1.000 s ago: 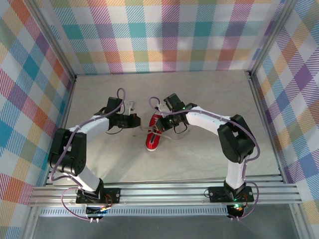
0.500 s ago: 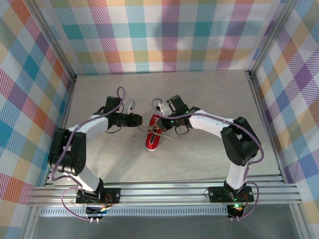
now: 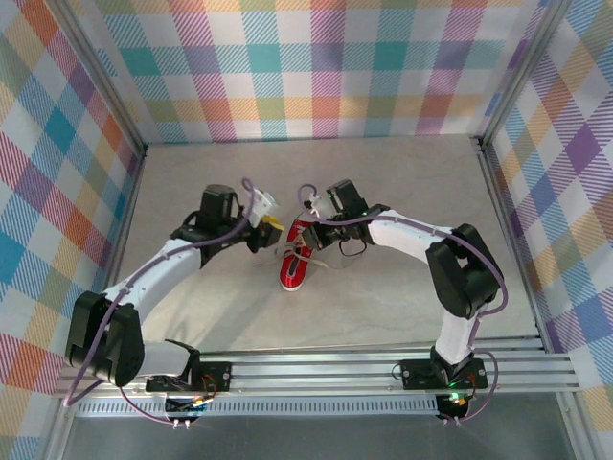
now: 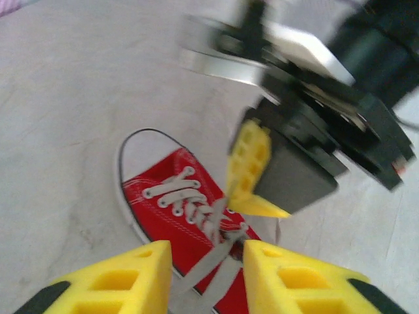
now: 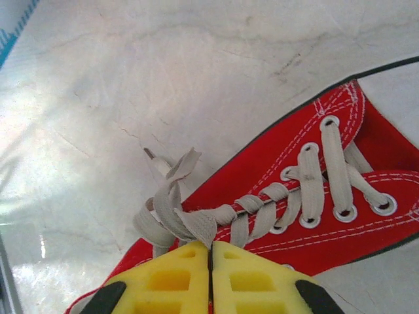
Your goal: Tie the shoes
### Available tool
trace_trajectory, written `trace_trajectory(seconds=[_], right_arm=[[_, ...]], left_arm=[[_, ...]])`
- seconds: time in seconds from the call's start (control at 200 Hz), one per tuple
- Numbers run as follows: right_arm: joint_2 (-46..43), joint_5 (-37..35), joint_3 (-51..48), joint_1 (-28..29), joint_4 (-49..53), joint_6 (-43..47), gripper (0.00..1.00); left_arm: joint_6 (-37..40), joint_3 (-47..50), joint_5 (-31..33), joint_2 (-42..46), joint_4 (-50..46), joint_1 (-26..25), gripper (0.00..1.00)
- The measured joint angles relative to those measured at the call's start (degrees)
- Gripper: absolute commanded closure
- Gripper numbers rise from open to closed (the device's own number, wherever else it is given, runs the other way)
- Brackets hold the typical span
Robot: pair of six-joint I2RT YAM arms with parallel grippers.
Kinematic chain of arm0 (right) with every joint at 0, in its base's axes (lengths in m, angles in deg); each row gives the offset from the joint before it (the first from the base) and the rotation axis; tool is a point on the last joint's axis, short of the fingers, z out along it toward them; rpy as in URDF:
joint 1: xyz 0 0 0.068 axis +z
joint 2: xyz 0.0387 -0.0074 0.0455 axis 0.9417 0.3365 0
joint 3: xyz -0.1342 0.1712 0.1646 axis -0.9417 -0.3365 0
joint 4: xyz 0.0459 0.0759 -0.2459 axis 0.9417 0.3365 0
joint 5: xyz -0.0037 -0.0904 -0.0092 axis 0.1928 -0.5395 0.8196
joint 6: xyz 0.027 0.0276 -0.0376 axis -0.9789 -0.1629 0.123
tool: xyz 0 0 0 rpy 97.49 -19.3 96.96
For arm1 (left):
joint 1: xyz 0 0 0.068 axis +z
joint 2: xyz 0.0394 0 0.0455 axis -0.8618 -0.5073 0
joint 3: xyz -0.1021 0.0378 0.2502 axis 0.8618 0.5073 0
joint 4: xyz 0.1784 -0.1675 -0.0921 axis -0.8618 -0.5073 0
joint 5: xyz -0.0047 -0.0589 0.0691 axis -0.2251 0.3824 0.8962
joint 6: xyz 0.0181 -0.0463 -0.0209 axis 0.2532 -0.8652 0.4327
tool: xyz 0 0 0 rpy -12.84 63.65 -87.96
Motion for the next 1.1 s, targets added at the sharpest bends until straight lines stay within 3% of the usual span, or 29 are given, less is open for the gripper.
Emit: trace_trajectory(seconds=[0.195, 0.52, 1.1], right_arm=[[1.05, 3.96, 0.7, -0.79, 0.5, -0.02, 0.93], [4.28, 6.36, 3.34, -1.16, 3.43, 0.02, 0.94], [6.29, 7.45, 6.51, -2.05, 7.76, 1.14, 0.94]], left_arm=[[10.73, 2.56, 12.39, 1.42, -0.9, -11.45, 0.69], [25.14, 2.8, 28.06, -2.4, 0.17, -21.46, 0.71], [32.96, -0.13, 38.53, -13.81, 1.55, -24.06, 0.68]])
